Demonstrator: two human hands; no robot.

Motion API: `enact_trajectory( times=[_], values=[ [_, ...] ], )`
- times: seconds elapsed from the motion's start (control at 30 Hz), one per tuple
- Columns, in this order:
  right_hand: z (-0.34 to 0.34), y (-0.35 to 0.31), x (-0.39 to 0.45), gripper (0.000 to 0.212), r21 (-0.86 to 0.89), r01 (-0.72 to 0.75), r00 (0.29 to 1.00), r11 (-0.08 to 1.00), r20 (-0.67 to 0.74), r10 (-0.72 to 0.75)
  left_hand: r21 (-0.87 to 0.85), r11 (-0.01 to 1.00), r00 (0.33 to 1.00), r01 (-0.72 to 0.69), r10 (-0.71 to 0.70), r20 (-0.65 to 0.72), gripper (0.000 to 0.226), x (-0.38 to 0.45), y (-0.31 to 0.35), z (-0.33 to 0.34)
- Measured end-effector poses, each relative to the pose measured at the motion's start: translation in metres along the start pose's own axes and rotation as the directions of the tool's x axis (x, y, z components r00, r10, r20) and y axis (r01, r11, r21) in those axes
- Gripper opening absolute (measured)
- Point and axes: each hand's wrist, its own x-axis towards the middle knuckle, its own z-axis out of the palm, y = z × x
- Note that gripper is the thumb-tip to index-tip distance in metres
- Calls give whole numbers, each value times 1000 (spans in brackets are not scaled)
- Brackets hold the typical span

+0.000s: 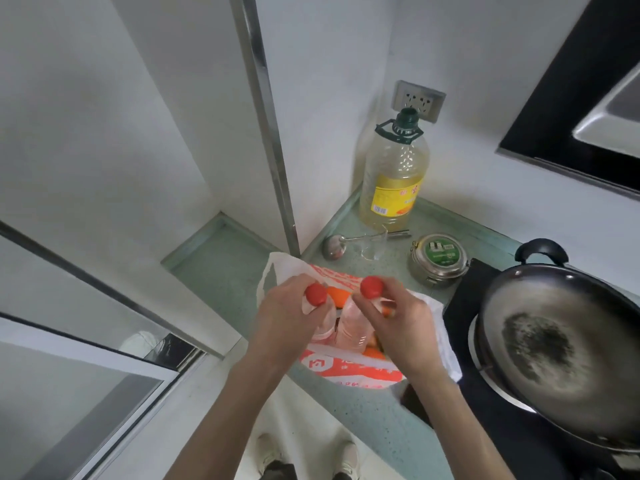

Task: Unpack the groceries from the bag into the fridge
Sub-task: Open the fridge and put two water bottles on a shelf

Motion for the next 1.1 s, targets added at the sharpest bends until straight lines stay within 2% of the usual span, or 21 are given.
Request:
enact_trajectory(
  times=[0.1,0.2,0.27,0.33,0.4,0.53,0.67,0.8,0.93,1.1],
  values=[
    [-35,-17,5,26,78,72,997,994,-36,-69,-85,996,1000,-14,13,-22,18,7,18,-7],
    [-66,-32,4,20,206,95,995,974,-56,-85,-261,965,1000,-2,0,-8,24,15,36,-13],
    [-84,-38,2,19,338,107,994,935,-72,-87,-374,927,999,-35,42,13,24,21,51,-14],
    [-100,-42,-1,21,413,148,985,899,-145,-95,-523,848,992,-82,120,37,16,23,72,-17],
    [-114,-48,-4,17,394,175,968,902,-235,-85,-625,770,979,-130,200,42,14,27,90,-17],
    [-139,-57,-13,14,329,192,915,925,-401,-47,-697,684,937,-217,347,49,23,38,118,-13],
    [-155,-61,-24,13,272,194,814,942,-582,0,-730,616,882,-295,470,40,16,44,149,-6],
    [-172,-65,-36,16,174,144,709,974,-705,21,-784,557,816,-274,566,117,16,48,176,9],
    [-191,-69,-55,19,116,95,613,989,-789,34,-835,476,707,-276,689,159,17,46,199,26],
    [-213,-76,-96,15,102,33,425,994,-902,79,-889,397,573,-230,793,206,33,25,232,44]
  ],
)
